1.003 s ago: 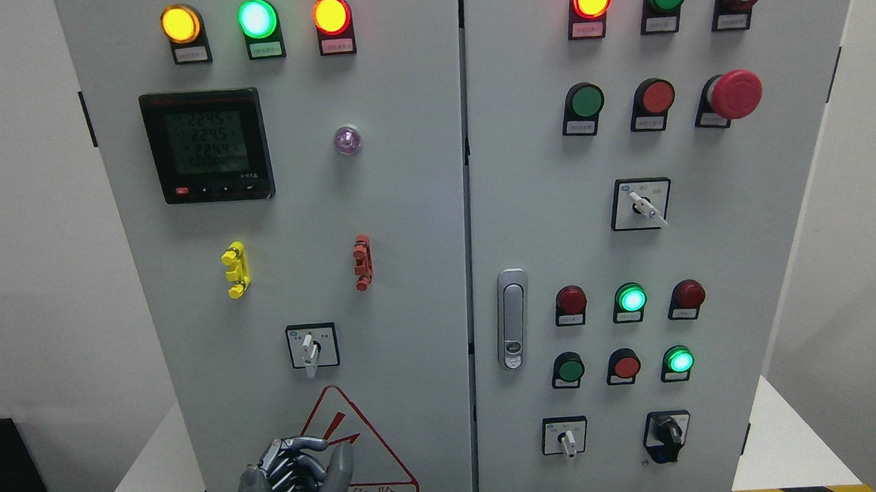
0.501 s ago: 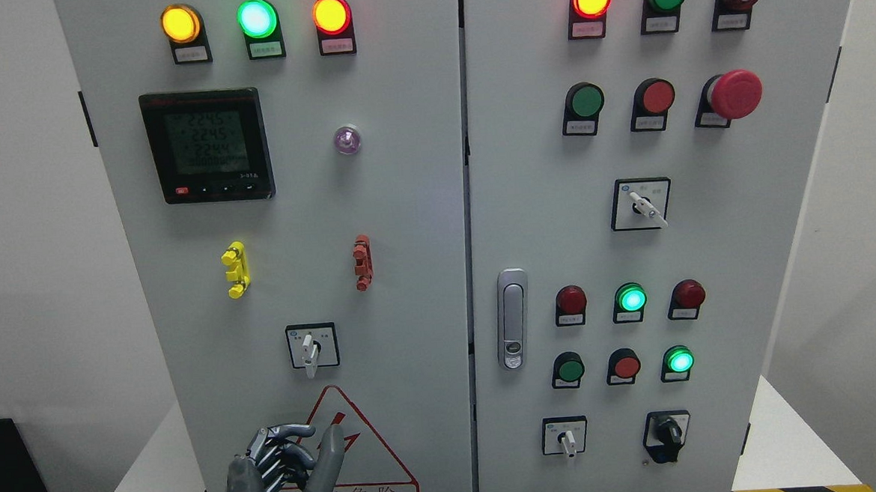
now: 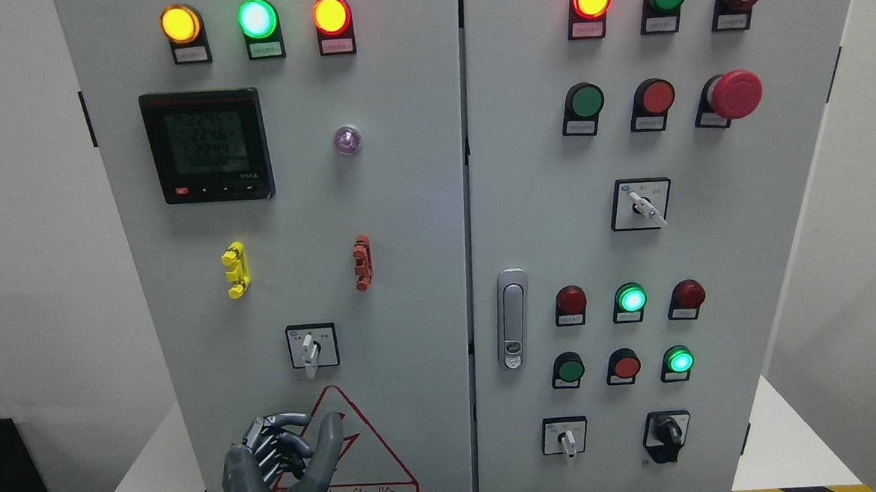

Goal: Turn on light switch 1

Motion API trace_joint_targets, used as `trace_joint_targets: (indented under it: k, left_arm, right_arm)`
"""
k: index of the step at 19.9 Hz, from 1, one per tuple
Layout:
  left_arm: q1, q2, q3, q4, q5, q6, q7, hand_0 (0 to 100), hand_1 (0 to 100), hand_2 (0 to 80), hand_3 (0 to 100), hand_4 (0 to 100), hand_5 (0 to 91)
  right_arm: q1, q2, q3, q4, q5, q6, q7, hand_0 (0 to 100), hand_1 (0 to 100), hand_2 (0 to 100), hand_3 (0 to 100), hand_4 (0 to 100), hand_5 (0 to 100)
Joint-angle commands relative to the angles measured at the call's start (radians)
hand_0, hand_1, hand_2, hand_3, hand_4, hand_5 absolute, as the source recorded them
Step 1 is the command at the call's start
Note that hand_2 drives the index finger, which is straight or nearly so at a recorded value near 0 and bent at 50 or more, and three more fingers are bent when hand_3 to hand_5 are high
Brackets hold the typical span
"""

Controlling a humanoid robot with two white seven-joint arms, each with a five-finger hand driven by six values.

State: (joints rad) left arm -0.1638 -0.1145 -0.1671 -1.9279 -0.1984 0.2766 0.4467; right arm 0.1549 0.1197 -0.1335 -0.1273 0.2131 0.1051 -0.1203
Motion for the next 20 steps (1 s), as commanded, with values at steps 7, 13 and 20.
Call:
trace_joint_targets:
  k: [7, 13, 20]
  left_arm:
    - [-0.063, -0.014, 0.000, 0.006, -0.006, 0.047, 0.003, 0, 62, 53.0, 85, 87, 78.7]
    - [-0.079, -0.016, 0.003, 0.004, -0.006, 0.050, 0.010, 0, 62, 53.2, 85, 88, 78.9]
    - [-0.088, -0.014, 0.008, 0.003, -0.006, 0.075, 0.017, 0, 62, 53.9, 86, 88, 79.7]
  right_arm:
    - [0.000, 0.000, 0.000, 0.000, 0.000, -0.001, 0.001, 5, 0, 0, 0, 0, 0]
    - [0.000, 0.000, 0.000, 0.000, 0.000, -0.001, -0.001, 5, 0, 0, 0, 0, 0]
    - [0.000, 0.000, 0.000, 0.000, 0.000, -0.001, 0.001, 5, 0, 0, 0, 0, 0]
